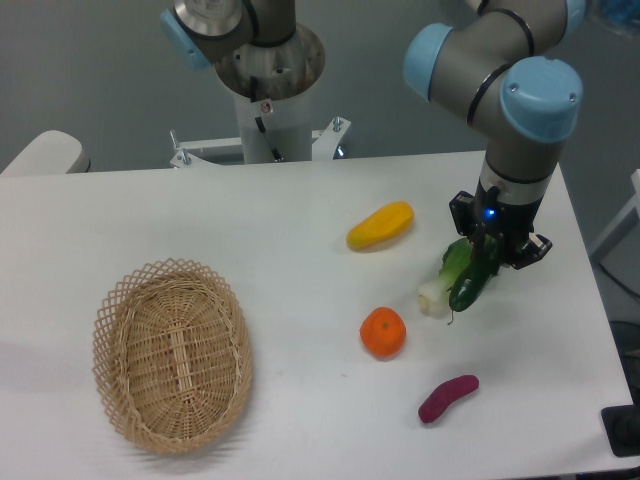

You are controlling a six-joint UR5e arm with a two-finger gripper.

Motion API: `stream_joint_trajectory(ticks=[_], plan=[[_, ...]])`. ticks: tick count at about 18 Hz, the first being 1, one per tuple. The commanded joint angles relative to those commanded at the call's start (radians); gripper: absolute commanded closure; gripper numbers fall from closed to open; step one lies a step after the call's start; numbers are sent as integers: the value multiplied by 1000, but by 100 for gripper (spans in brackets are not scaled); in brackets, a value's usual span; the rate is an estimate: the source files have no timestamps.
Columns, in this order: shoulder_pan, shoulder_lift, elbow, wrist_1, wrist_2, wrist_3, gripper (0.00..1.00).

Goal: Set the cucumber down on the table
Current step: 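Hold the green cucumber in the gripper beside the bok choy, then carry the cucumber past the tangerine toward the basket and lower it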

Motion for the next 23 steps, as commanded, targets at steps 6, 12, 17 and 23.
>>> stream_joint_trajectory(ticks=[6,12,17,23], plan=[[-40,0,2,-14,-2,-52,75],[-176,-11,17,-6,0,-335,75],[-287,-52,18,5,2,-599,75],[-377,-147,17,123,6,-898,74]])
